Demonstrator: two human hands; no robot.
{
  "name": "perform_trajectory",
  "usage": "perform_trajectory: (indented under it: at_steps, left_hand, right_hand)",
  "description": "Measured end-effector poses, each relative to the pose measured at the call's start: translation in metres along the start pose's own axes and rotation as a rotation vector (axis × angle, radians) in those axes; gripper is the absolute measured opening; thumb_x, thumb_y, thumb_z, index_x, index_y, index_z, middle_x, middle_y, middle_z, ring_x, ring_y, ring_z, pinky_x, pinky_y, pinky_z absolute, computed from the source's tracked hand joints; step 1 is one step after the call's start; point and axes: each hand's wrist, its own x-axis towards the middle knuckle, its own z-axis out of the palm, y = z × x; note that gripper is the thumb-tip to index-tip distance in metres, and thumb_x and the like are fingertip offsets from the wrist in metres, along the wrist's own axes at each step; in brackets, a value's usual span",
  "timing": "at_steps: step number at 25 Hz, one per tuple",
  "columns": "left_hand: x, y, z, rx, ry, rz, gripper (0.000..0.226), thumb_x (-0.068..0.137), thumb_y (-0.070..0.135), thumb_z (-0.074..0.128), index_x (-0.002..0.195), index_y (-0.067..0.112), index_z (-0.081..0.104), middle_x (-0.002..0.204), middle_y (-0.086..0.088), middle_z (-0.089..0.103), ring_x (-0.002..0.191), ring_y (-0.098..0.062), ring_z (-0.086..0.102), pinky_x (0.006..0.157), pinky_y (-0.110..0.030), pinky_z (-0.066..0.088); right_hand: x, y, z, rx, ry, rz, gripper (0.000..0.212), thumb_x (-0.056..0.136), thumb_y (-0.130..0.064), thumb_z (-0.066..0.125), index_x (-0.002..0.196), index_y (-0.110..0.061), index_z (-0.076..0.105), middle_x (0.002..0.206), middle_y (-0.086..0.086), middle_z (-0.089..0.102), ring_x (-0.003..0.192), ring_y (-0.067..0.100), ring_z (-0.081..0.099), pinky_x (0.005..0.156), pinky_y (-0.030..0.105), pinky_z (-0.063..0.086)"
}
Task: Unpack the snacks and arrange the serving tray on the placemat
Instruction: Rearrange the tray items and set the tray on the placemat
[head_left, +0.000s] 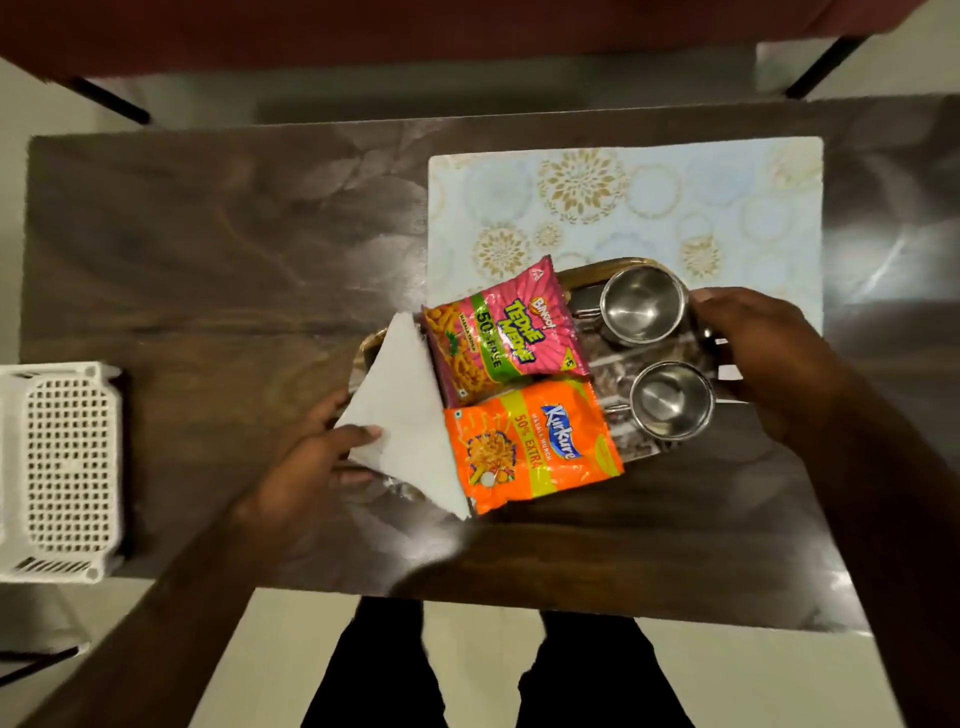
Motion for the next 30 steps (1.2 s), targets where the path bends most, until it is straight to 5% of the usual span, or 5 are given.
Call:
perform_trajectory:
  at_steps: [4, 8, 18, 25, 30]
  left_hand:
    - [0.03, 0.034, 0.055, 0.137, -0.054, 0.041, 0.039, 0.078, 0.02, 0.071, 0.109, 0.041, 0.063, 0.112, 0.004, 0.072, 0.095, -0.021, 0.072, 0.061, -0.029, 0.06]
    - [0.057, 0.065, 0.086, 0.235, -0.035, 0.09, 0.055, 0.073, 0.026, 0.072, 0.126, 0.035, 0.061, 0.121, 0.001, 0.068, 0.105, -0.024, 0.068, 0.062, -0.028, 0.057]
    - [0.098, 0.11, 0.119, 0.281, 0.126, 0.109, 0.056, 0.077, 0.022, 0.074, 0.131, 0.03, 0.058, 0.129, -0.001, 0.064, 0.113, -0.027, 0.062, 0.093, -0.048, 0.057]
    - [0.105, 0.126, 0.138, 0.32, 0.153, 0.094, 0.06, 0.081, 0.017, 0.073, 0.137, 0.027, 0.052, 0.135, -0.003, 0.058, 0.118, -0.028, 0.059, 0.096, -0.05, 0.055]
    - [0.111, 0.124, 0.145, 0.364, 0.156, 0.095, 0.063, 0.083, 0.017, 0.074, 0.14, 0.026, 0.048, 0.139, -0.003, 0.054, 0.119, -0.028, 0.058, 0.095, -0.049, 0.057]
  right_hand:
    - [0.016, 0.004, -0.043, 0.067, 0.03, 0.031, 0.022, 0.093, -0.04, 0.061, 0.079, -0.037, 0.079, 0.068, -0.013, 0.068, 0.068, 0.011, 0.061, 0.048, 0.02, 0.056]
    - [0.042, 0.006, -0.064, 0.096, 0.058, 0.058, 0.032, 0.097, -0.032, 0.058, 0.073, -0.036, 0.08, 0.065, -0.012, 0.064, 0.067, 0.013, 0.059, 0.064, 0.027, 0.057]
    - [0.091, -0.01, -0.066, 0.165, 0.04, 0.065, 0.017, 0.099, -0.032, 0.06, 0.104, -0.027, 0.075, 0.076, -0.01, 0.071, 0.068, 0.011, 0.066, 0.068, 0.034, 0.058]
    - [0.106, -0.02, -0.069, 0.156, 0.049, 0.069, 0.021, 0.099, -0.026, 0.057, 0.081, -0.027, 0.069, 0.051, -0.016, 0.064, 0.046, 0.002, 0.06, 0.064, 0.031, 0.054]
    - [0.114, -0.014, -0.068, 0.172, 0.058, 0.092, 0.022, 0.102, -0.026, 0.057, 0.082, -0.029, 0.067, 0.062, -0.014, 0.061, 0.065, 0.008, 0.059, 0.067, 0.032, 0.054]
